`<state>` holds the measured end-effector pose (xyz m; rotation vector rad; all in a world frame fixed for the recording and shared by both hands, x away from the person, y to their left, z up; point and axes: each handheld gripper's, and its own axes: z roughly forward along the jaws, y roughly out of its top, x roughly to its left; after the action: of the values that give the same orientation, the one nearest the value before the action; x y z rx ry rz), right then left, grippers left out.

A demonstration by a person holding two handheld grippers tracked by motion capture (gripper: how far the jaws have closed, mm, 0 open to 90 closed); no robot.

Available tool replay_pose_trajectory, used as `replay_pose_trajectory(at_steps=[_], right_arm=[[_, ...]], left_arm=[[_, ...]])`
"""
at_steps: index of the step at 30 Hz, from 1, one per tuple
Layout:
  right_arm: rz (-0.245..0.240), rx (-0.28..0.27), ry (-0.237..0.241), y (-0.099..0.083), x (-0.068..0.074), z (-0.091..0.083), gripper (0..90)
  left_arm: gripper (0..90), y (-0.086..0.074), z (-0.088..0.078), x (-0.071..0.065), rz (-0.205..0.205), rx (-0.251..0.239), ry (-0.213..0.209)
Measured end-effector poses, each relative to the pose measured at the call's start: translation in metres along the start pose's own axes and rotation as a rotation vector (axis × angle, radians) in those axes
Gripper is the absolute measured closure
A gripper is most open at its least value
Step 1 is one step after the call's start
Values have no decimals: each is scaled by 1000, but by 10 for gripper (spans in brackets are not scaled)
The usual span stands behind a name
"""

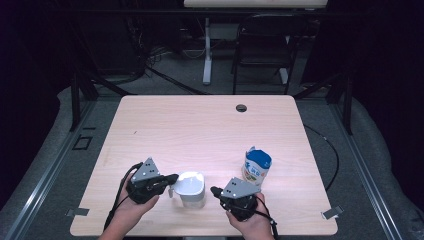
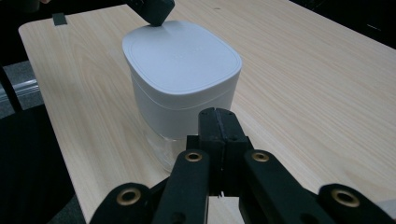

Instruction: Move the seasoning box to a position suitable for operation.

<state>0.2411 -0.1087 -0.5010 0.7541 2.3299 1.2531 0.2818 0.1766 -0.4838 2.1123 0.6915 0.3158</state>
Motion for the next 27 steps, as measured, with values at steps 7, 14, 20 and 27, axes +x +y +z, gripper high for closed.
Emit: replay_pose_trajectory(at_steps=[7, 14, 20, 27], right_arm=[[-11, 6, -1, 3, 0, 4, 900], [-14, 18, 0, 3, -1, 9, 900], [-14, 28, -1, 2, -1, 14, 900], [-16, 34, -5, 2, -2, 16, 900]], left_arm=[[900, -1, 0, 0, -8, -7, 3], [900, -1, -1, 1, -10, -7, 0], [900, -2, -1, 2, -14, -10, -3], [900, -2, -1, 2, -14, -9, -2]])
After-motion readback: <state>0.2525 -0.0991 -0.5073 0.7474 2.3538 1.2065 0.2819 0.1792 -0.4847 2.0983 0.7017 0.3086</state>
